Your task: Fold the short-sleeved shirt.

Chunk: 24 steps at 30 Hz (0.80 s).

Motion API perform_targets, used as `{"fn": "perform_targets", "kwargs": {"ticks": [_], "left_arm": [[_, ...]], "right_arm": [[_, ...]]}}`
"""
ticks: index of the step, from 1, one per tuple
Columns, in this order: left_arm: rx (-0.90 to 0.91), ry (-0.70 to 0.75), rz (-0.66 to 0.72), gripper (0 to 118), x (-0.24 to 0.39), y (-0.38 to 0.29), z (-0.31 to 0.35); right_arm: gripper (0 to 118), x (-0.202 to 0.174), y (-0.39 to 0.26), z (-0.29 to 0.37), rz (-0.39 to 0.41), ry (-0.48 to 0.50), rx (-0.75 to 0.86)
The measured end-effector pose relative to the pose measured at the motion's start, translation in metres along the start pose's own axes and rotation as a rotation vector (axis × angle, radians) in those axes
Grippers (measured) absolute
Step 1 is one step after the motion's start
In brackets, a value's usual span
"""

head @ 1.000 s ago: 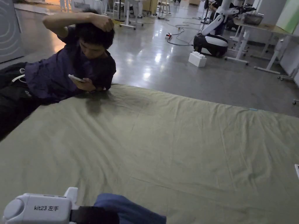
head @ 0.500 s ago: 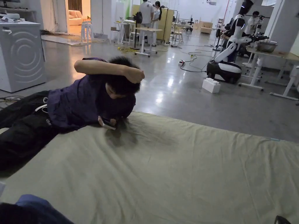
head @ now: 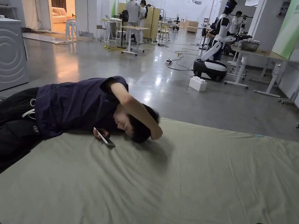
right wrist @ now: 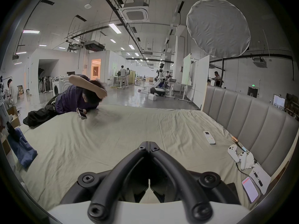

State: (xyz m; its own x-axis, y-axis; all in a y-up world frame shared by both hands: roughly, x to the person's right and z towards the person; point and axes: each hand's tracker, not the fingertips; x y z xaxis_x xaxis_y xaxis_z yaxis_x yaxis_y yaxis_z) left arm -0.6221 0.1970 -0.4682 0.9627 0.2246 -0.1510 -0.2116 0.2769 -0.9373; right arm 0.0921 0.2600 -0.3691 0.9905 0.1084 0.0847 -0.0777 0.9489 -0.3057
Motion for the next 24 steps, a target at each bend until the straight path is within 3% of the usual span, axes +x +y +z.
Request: {"fn": "perform_targets", "kwargs": {"ticks": [2,5,8,13,24], "left_arm": [[0.043,0.085,-0.050,41,0.005,0.001,0.001],[0.148,0.259,-0.088,66,0.008,0.010,0.011],[0.178,0.307,-0.053,68,0.014,0.014,0.021],[0.342,0.365,-0.158,68,0.056,-0.001,0.031],[0.790,0.118,-0.284,68,0.222,-0.085,0.006]], "right_arm": [[1,0.000,-0.001,0.001,0.001,0.009,-0.002],[1,0.001,0.000,0.005,0.004,0.013,0.003],[1,0.005,-0.001,0.006,0.002,0.020,-0.005],[1,0.009,-0.005,0.010,-0.017,0.010,0.006],[1,0.008,-0.010,0.007,-0.047,0.005,0.029]]}}
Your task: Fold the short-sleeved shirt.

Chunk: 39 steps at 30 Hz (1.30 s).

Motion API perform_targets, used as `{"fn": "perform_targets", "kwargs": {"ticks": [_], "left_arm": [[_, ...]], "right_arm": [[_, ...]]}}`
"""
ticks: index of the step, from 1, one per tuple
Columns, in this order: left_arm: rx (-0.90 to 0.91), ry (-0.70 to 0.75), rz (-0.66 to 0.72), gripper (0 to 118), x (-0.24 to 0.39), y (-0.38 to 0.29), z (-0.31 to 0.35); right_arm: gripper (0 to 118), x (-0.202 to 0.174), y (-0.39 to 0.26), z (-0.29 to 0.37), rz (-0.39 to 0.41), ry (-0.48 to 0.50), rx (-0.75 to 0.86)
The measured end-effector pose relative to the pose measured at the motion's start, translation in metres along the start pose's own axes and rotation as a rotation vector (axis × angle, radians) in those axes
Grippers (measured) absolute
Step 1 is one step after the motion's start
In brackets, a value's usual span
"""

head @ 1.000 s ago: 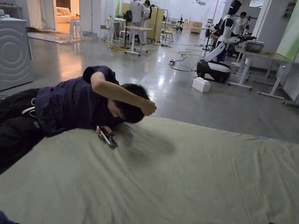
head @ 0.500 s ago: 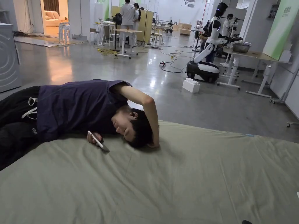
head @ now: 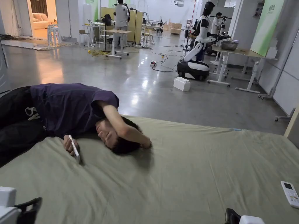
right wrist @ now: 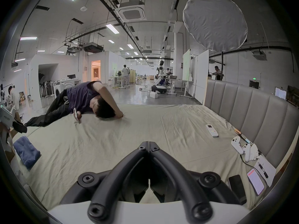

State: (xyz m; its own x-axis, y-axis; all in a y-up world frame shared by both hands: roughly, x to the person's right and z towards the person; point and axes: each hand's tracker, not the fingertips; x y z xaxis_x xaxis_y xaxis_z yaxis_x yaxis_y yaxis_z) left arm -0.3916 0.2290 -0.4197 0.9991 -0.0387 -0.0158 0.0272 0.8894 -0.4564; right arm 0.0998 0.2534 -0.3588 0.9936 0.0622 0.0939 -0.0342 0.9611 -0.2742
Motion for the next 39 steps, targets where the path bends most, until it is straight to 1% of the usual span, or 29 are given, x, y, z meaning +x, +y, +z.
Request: {"fn": "perform_targets", "kwargs": {"ticks": [1,2,3,5,6,8,9,10,13,15,16,17,18,22,24,25,34,39], "left_arm": [[0.039,-0.018,0.005,68,0.019,-0.001,0.004],[0.057,-0.041,0.008,68,0.034,0.000,0.006],[0.083,-0.054,0.013,68,0.043,-0.005,-0.003],[0.127,-0.069,0.019,67,0.065,-0.004,-0.001],[0.154,-0.074,0.011,67,0.080,-0.004,0.002],[0.177,-0.082,0.000,65,0.108,0.000,0.009],[0.199,-0.096,-0.006,62,0.117,0.002,0.011],[0.214,-0.089,-0.003,55,0.130,0.003,0.015],[0.270,-0.084,-0.036,28,0.151,0.005,0.020],[0.281,-0.058,-0.050,21,0.168,0.009,0.027],[0.287,-0.055,-0.044,15,0.171,0.010,0.028],[0.281,-0.058,-0.032,10,0.172,0.012,0.029],[0.276,-0.065,-0.018,10,0.173,0.012,0.029],[0.266,-0.049,-0.007,6,0.180,0.015,0.033],[0.275,-0.051,0.011,6,0.178,0.015,0.035],[0.275,-0.048,0.019,3,0.178,0.015,0.036],[0.298,-0.037,0.015,2,0.175,0.017,0.043],[0.298,-0.039,0.022,2,0.173,0.019,0.044]], "right_arm": [[1,0.000,0.002,0.000,-0.010,0.001,0.006],[1,-0.006,0.000,0.000,-0.006,0.001,-0.006],[1,-0.010,0.002,-0.002,-0.003,-0.001,0.000],[1,-0.014,0.005,-0.006,0.004,-0.004,0.027],[1,-0.013,-0.001,-0.007,0.001,-0.019,-0.002],[1,-0.016,0.002,-0.016,0.010,-0.020,0.007],[1,-0.017,0.003,-0.016,0.002,-0.012,0.051],[1,-0.016,0.003,-0.007,-0.001,-0.007,0.086],[1,-0.016,0.002,-0.007,0.016,-0.007,0.101],[1,-0.019,0.002,-0.004,0.026,-0.012,0.117],[1,-0.019,0.003,-0.003,0.035,-0.012,0.127],[1,-0.017,0.001,-0.004,0.010,-0.011,0.116],[1,-0.017,-0.002,-0.003,-0.002,-0.014,0.107],[1,-0.016,-0.005,0.003,0.007,-0.009,0.113],[1,-0.017,-0.004,0.004,0.025,-0.002,0.126],[1,-0.017,-0.004,0.004,0.022,-0.003,0.124],[1,-0.020,-0.004,0.000,0.003,-0.001,0.110],[1,-0.020,-0.004,0.001,0.005,0.005,0.112]]}}
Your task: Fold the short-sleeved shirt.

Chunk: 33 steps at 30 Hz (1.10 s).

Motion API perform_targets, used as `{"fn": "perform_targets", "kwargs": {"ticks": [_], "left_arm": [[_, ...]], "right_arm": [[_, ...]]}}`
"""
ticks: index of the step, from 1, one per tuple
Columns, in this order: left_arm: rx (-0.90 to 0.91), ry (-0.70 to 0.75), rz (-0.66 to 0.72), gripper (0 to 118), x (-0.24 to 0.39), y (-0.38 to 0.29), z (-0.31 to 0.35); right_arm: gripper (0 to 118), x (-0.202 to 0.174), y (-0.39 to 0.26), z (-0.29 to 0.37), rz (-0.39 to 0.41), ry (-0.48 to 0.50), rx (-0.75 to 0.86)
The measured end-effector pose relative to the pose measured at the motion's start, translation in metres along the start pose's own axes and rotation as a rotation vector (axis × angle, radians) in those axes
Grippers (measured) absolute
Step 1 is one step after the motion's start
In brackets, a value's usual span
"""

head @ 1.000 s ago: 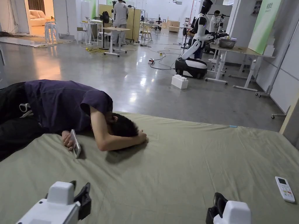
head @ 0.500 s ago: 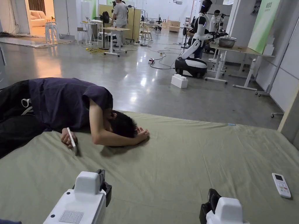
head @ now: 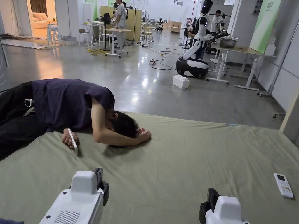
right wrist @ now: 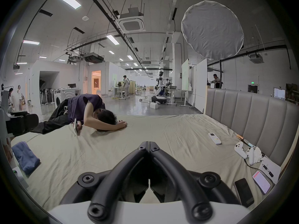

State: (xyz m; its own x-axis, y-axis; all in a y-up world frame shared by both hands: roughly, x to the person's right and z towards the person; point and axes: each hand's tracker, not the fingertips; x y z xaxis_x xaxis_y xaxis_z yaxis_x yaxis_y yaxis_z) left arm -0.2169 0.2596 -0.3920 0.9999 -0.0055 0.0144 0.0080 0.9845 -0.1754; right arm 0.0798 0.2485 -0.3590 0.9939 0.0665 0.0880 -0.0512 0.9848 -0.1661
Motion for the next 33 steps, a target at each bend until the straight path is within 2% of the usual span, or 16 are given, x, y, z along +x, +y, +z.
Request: {"fn": "perform_targets", "kwargs": {"ticks": [6,8,10,12,13,15,16,18,22,23,27,29,33], "left_arm": [[0.008,-0.012,-0.023,2,0.005,0.001,-0.002],[0.007,-0.020,-0.023,7,0.004,0.001,-0.002],[0.011,-0.008,-0.022,9,0.008,0.001,-0.002],[0.025,0.015,-0.024,25,0.007,0.001,-0.002],[0.031,0.022,-0.025,38,0.008,0.001,-0.001],[0.025,0.036,-0.026,60,0.009,0.003,-0.003],[0.021,0.039,-0.026,65,0.006,0.003,-0.003],[0.023,0.041,-0.021,67,0.006,0.003,-0.003],[0.025,0.042,-0.003,83,0.003,0.005,-0.004],[0.022,0.042,0.004,83,0.003,0.006,-0.004],[0.019,0.036,0.029,86,0.002,0.008,-0.003],[0.017,0.042,0.032,90,0.000,0.007,-0.005],[0.017,0.027,0.048,91,-0.004,0.007,-0.008]], "right_arm": [[1,0.002,0.001,-0.003,-0.004,-0.001,0.000],[17,0.002,0.001,-0.003,-0.001,-0.007,-0.003],[20,0.001,0.001,-0.003,0.006,-0.029,0.003],[34,0.001,0.000,-0.003,0.006,-0.040,0.008],[40,0.002,0.000,-0.003,0.009,-0.045,0.009],[62,0.002,0.000,-0.003,0.015,-0.053,0.014],[72,0.002,0.001,-0.003,0.019,-0.055,0.020],[81,0.003,0.001,-0.003,0.020,-0.059,0.026],[112,0.006,0.004,0.000,0.023,-0.052,0.057],[116,0.008,0.003,-0.001,-0.011,-0.042,0.036],[118,0.011,0.007,-0.002,-0.043,-0.021,0.022],[118,0.011,0.011,-0.001,-0.010,-0.028,0.068],[118,0.016,0.014,-0.007,-0.103,-0.008,0.036]]}}
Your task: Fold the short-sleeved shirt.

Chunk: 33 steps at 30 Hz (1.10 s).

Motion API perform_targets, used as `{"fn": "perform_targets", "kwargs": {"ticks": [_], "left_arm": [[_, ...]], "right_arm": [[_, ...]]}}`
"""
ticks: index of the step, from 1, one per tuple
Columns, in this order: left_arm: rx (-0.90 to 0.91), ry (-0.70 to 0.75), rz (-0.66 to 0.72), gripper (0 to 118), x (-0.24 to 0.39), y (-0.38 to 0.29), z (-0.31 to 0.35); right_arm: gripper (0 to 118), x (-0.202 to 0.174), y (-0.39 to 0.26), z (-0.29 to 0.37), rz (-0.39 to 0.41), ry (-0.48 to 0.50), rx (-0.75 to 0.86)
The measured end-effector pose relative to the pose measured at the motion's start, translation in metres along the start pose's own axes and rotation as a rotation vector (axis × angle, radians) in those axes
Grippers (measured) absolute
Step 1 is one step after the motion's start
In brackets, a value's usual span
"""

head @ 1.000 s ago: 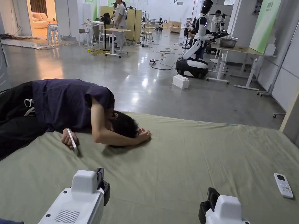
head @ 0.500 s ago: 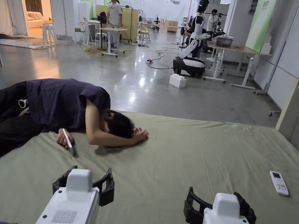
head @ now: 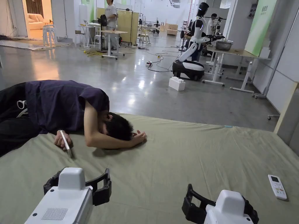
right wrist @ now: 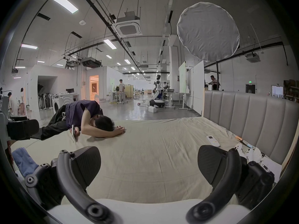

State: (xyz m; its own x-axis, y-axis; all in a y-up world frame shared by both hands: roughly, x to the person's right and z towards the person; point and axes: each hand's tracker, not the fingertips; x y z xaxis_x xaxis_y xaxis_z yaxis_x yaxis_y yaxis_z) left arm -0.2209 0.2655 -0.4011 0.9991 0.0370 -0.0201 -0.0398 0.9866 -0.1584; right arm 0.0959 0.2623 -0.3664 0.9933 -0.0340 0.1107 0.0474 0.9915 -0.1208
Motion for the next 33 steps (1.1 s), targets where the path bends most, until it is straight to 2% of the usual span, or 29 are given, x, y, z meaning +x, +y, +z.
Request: {"fn": "perform_targets", "kwargs": {"ticks": [2,4,11,18,25,33], "left_arm": [[0.006,-0.002,-0.001,95,0.000,0.000,0.000],[0.024,-0.011,-0.022,102,0.000,0.001,-0.001],[0.072,0.026,-0.045,102,0.003,0.002,-0.005],[0.053,0.022,-0.035,103,0.001,0.002,-0.007],[0.040,0.011,-0.018,103,-0.001,0.004,-0.006],[0.026,-0.005,-0.021,105,0.000,0.003,-0.005]], "right_arm": [[118,0.003,0.001,-0.003,-0.064,0.001,-0.035],[118,0.004,0.005,-0.005,-0.067,0.002,-0.034],[118,-0.002,0.017,-0.007,-0.044,0.005,-0.043],[118,-0.005,0.027,-0.010,-0.088,-0.017,-0.080],[118,-0.005,0.030,-0.018,-0.123,-0.074,-0.191],[118,-0.006,0.025,-0.021,-0.108,-0.071,-0.219]]}}
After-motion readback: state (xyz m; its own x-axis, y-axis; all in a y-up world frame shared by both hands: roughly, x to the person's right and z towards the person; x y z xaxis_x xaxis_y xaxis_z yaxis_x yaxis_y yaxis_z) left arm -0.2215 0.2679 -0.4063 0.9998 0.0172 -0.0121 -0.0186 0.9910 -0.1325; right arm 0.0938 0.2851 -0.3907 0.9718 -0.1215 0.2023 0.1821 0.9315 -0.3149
